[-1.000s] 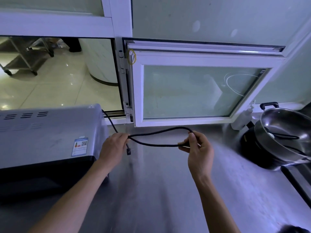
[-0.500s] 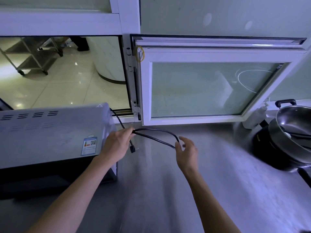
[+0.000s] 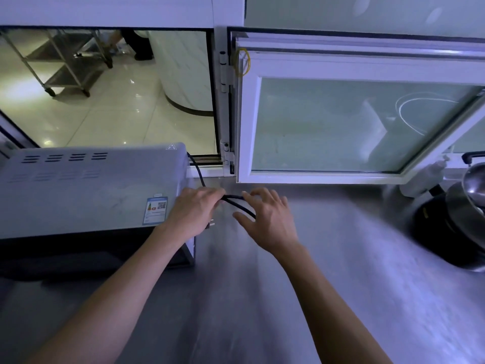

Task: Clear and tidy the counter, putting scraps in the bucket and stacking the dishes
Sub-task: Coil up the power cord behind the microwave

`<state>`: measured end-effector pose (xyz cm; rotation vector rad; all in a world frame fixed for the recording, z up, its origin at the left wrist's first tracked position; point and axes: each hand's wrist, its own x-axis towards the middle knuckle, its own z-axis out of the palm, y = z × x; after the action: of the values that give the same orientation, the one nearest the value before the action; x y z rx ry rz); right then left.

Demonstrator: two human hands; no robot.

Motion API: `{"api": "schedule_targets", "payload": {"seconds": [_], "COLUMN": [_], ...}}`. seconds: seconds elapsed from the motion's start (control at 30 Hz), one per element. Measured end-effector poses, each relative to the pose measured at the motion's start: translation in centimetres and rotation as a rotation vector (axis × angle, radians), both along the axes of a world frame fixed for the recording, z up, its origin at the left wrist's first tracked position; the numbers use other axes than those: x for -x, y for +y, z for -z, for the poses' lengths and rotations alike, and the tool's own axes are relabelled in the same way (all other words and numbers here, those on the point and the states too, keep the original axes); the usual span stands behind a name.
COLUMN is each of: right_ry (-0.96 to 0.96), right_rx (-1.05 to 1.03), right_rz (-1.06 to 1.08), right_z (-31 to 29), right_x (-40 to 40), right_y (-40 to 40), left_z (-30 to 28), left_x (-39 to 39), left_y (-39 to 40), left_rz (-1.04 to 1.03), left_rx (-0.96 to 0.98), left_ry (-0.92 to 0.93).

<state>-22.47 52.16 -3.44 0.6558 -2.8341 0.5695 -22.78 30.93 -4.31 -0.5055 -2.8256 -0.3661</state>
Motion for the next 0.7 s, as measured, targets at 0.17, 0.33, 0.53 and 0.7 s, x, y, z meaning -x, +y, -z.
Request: {"api": "schedule_targets", "payload": {"seconds": [0.17,0.33,0.53,0.7], "right_ry": [-0.263,-0.313,-0.154,-0.126], "right_rx": [0.135,0.157,0.292,0.473], "right_rz": [-0.004,0.015,0.061,0.139], "right_z": [-0.3,0.4,1.3,1.3], "right_x": [-0.1,0.1,-0.6,-0.1], "right_y": [0.4,0.1,-0.7,-0.9], "left_z": [0.6,0.9,0.7,1.3], "left_x": [0.0,0.0,0.2,0.4], "left_y": [0.2,0.5,0.8,0.9], "left_rz": [0.041,0.02,0.003,-0.034], "left_rx": [0.036,0.003,-0.357,-0.505], "left_ry": [0.005,-0.028,-0.174,-0.218]}}
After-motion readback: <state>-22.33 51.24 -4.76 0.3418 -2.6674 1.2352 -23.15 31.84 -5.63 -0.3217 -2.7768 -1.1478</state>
